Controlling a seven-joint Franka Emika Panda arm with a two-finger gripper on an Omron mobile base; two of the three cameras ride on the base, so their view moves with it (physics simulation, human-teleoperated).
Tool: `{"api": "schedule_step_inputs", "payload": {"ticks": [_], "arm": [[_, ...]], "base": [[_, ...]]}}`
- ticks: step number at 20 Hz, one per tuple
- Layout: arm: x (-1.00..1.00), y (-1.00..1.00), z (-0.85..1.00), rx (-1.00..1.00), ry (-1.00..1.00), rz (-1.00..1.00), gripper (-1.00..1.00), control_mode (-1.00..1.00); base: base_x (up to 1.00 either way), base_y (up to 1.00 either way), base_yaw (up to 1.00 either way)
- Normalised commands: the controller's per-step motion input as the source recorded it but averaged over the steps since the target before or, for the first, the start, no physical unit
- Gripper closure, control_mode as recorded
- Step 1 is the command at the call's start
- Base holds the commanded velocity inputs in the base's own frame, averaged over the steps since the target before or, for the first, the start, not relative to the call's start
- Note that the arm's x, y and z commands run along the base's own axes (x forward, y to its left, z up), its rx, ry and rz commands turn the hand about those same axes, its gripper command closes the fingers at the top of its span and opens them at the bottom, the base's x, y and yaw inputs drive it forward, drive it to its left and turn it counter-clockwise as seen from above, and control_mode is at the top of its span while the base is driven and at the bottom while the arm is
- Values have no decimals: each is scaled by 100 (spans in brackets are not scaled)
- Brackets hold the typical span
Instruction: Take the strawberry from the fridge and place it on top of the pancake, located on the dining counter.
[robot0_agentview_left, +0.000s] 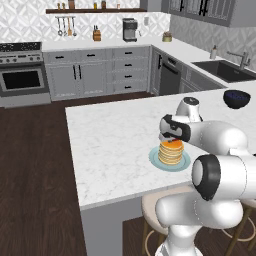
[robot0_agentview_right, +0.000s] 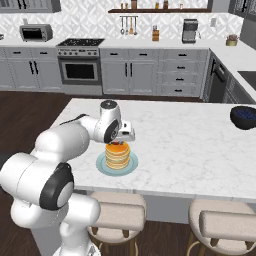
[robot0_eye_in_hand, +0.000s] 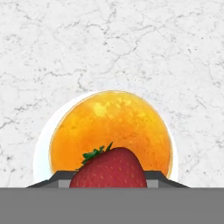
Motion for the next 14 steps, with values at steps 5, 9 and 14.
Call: {"api": "schedule_step_inputs", "payload": {"ticks": [5,9,14], "arm": [[0,-3,-2,0,0,0,100,-100],[0,-4,-1,0,0,0,100,-100],[4,0,-1,0,0,0,100,-100]], "base": [[0,0,0],[0,0,0],[0,0,0]]}}
